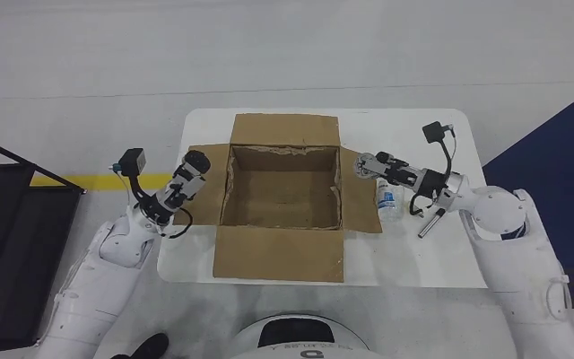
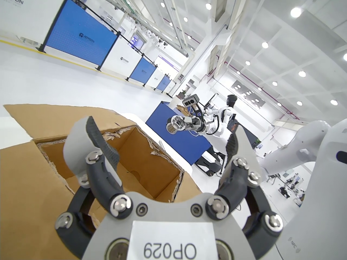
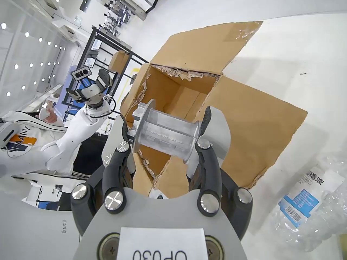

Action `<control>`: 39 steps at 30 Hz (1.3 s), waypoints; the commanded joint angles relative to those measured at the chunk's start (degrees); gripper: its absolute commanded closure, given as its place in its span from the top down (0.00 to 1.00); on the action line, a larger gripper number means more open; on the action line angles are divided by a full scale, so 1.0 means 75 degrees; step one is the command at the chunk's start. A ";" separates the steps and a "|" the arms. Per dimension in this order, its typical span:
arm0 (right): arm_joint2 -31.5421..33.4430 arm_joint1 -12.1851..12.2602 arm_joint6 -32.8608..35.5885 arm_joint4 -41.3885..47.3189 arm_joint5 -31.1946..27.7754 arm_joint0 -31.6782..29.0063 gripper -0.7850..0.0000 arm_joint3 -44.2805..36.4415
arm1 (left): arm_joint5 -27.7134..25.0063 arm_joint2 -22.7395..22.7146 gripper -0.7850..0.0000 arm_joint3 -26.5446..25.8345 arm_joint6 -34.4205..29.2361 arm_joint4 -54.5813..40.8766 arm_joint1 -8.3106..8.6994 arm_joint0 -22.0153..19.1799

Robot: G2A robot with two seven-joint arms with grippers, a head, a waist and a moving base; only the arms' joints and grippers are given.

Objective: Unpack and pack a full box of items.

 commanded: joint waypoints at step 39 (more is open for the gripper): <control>-0.7955 -0.2629 0.0761 -0.5583 0.7233 0.5314 0.92 0.2574 | 0.1642 -0.1788 1.00 0.0054 0.1745 0.1090 0.0001 0.1194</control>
